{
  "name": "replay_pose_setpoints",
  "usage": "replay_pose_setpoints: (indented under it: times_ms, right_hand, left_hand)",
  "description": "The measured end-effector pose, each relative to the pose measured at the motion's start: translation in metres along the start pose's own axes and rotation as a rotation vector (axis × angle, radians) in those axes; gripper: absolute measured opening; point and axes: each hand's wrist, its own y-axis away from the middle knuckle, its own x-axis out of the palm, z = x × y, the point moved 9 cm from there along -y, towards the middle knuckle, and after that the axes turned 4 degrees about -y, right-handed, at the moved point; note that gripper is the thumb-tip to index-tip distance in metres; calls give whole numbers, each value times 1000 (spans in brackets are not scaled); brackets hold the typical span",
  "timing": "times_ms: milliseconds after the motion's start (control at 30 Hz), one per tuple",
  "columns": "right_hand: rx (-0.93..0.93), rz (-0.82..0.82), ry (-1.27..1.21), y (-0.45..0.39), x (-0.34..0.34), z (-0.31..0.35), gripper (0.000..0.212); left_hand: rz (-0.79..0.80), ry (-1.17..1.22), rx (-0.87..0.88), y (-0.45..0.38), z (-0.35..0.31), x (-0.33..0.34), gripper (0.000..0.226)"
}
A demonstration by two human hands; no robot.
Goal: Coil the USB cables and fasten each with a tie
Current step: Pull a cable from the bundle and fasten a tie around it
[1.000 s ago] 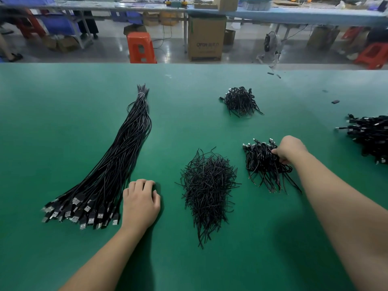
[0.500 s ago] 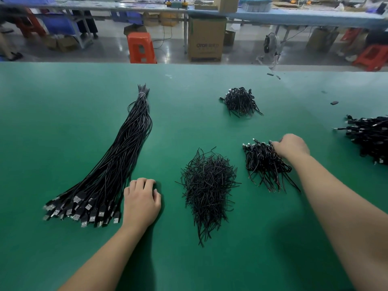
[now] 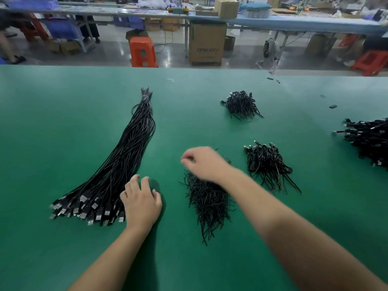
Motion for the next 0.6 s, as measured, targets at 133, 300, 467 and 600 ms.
replay_pose_setpoints:
  times_ms: [133,300,467,600]
  right_hand:
    - [-52,211,9,5,91,35,30]
    - [78,228,-104,9,143,31,46]
    - [149,113,-54,8,149,22,46]
    - [219,51,-16,5,142,12,40]
  left_hand:
    - [-11,246,19,-1,1,-3,32]
    - [-11,568,-78,-1,12,-6,45]
    - [-53,678,-113,-3,16,-14,42]
    - [-33,667,-113,-3,15,-12,41]
